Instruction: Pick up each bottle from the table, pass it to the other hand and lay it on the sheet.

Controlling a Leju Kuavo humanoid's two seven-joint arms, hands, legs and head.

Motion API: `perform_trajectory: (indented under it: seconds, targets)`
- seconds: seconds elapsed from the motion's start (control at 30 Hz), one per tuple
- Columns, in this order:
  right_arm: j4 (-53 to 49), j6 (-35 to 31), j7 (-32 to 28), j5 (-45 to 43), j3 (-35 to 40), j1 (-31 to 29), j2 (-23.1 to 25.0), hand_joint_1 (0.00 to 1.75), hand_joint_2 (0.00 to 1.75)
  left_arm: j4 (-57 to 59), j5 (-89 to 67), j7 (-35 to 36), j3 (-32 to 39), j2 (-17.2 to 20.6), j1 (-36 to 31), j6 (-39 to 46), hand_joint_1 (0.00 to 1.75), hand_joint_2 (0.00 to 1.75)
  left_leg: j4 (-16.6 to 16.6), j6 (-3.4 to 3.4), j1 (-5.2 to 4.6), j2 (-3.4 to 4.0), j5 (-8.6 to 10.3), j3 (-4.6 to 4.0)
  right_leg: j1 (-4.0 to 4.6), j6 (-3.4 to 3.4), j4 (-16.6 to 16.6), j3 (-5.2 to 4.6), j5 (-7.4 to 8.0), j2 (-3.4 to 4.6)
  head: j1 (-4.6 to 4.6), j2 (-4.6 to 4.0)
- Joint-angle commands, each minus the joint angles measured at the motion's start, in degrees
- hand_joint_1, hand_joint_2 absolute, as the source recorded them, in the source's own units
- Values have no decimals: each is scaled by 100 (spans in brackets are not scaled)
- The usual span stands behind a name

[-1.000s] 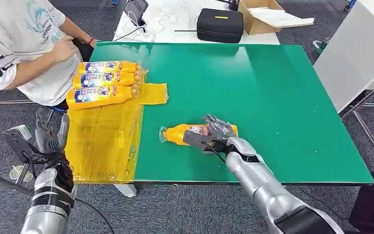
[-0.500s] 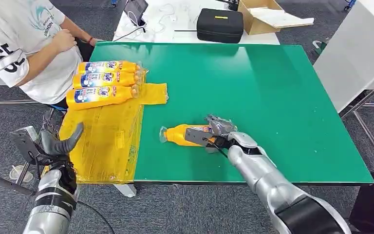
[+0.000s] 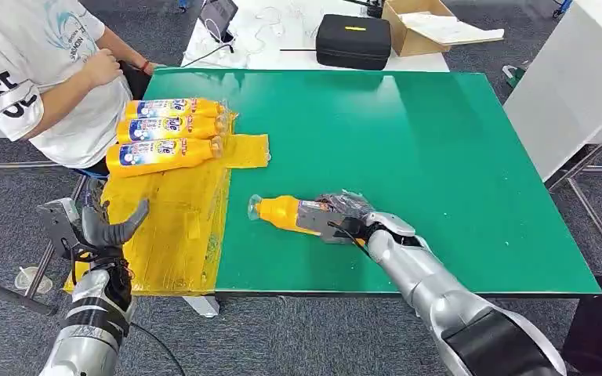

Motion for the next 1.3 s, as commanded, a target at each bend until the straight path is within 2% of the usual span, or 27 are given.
perform_trajectory:
  seconds: [0.03, 0.07, 0.1, 0.13, 0.17, 0.2, 0.3, 0.33, 0.5, 0.53, 0.83, 0.93, 1.13, 1.2, 1.23, 1.3]
  targets:
    - [-1529, -1103, -738, -819, -874, 1026, 168, 175, 175, 19, 326, 203, -367, -173, 36, -639, 0, 175, -4, 4, 1, -4, -3, 9, 3, -6, -4, 13, -4, -8, 0, 0]
    - [-1799, -1381, -833, -934, -1078, 1188, 256, 175, 175, -95, 415, 298, -421, -211, 111, -756, 0, 175, -5, 3, -1, -2, -4, 7, 1, -6, -4, 11, -5, -6, -2, 0]
    - [-2427, -2039, -1126, -978, -1381, 1549, 414, 175, 175, -413, 667, 533, -574, -315, 315, -1194, 0, 175, -6, 4, -2, -1, -8, 13, 1, -8, -4, 17, -9, -6, -4, 0]
    - [-2770, -2114, -1158, -1140, -1563, 1779, 512, 175, 175, -711, 778, 659, -720, -392, 498, -1332, 0, 175, -6, 6, 0, -1, -14, 24, 5, -12, -6, 30, -15, -10, -2, 0]
    - [-2923, -2103, -1148, -1138, -1569, 1866, 503, 175, 175, -875, 821, 725, -800, -427, 590, -1282, 0, 175, -4, 3, 0, -6, -5, -3, 2, -4, -3, 4, -6, -7, 0, 0]
    - [-3123, -2612, -1205, -901, -1683, 2030, 547, 175, 175, -1130, 1047, 899, -1040, -442, 746, -1489, 0, 175, -3, 4, -2, -4, -11, 3, 1, -7, -2, 9, -12, -6, -4, 2]
    - [-3337, -2924, -1654, -1093, -1993, 2361, 666, 175, 175, -1729, 1568, 1246, -1573, -449, 1100, -1868, 0, 175, 0, 8, -1, -9, -25, 19, 4, -10, -1, 28, -26, -16, -2, 0]
    - [-3397, -3011, -1902, -1248, -2130, 2466, 740, 175, 175, -1840, 1782, 1340, -1743, -416, 1176, -2057, 0, 175, -2, 4, -1, -13, -10, -13, 1, -4, -3, -2, -11, -14, -2, 0]
    - [-3115, -3021, -2216, -1183, -2202, 2605, 770, 175, 175, -2126, 2253, 1489, -2274, -275, 1375, -2313, 0, 175, -5, 10, -2, -13, -24, 19, 4, -13, -6, 32, -25, -20, -2, 0]
    - [-2963, -3008, -2265, -1114, -2175, 2599, 796, 175, 175, -2146, 2374, 1537, -2384, -236, 1398, -2419, 0, 175, -7, 5, -3, -9, -12, -11, 0, -7, -6, -1, -12, -11, 0, 0]
    - [-1481, -2844, -2496, -558, -1231, 2373, 1341, 175, 175, -1924, 2373, 1510, -3013, -204, 1335, -2504, 0, 175, -10, 3, 1, 16, -20, 7, 5, -11, -9, 7, -11, 11, -2, 0]
    - [-1052, -2886, -2448, -359, -828, 2200, 1522, 175, 175, -1620, 2274, 1481, -3106, -242, 1172, -2374, 0, 175, -8, 2, 2, 14, -15, -5, 5, -10, -6, -3, -7, 10, -2, 0]
    - [-1024, -2910, -2431, -361, -805, 2179, 1538, 175, 175, -1585, 2277, 1462, -3107, -236, 1156, -2385, 0, 175, -7, 3, 3, 2, -11, -14, 5, -7, -6, -9, -7, 0, -4, 0]
    - [-1021, -2906, -2432, -368, -805, 2174, 1527, 175, 175, -1582, 2278, 1459, -3106, -234, 1155, -2386, 0, 175, -11, 8, 2, 5, -17, 11, 6, -12, -10, 16, -13, -3, -2, 2]
    - [-970, -2923, -2423, -302, -683, 2145, 1547, 175, 175, -1544, 2204, 1442, -3156, -227, 1118, -2364, 0, 175, -7, 4, 2, 0, -10, -15, 3, -6, -6, -10, -6, -2, 0, 0]
    - [-847, -2866, -2322, -267, -540, 2077, 1621, 175, 175, -1435, 2196, 1451, -3168, -258, 1065, -2353, 0, 175, -6, 4, 0, 5, -12, -10, 1, -8, -3, -6, -9, 2, -2, 0]
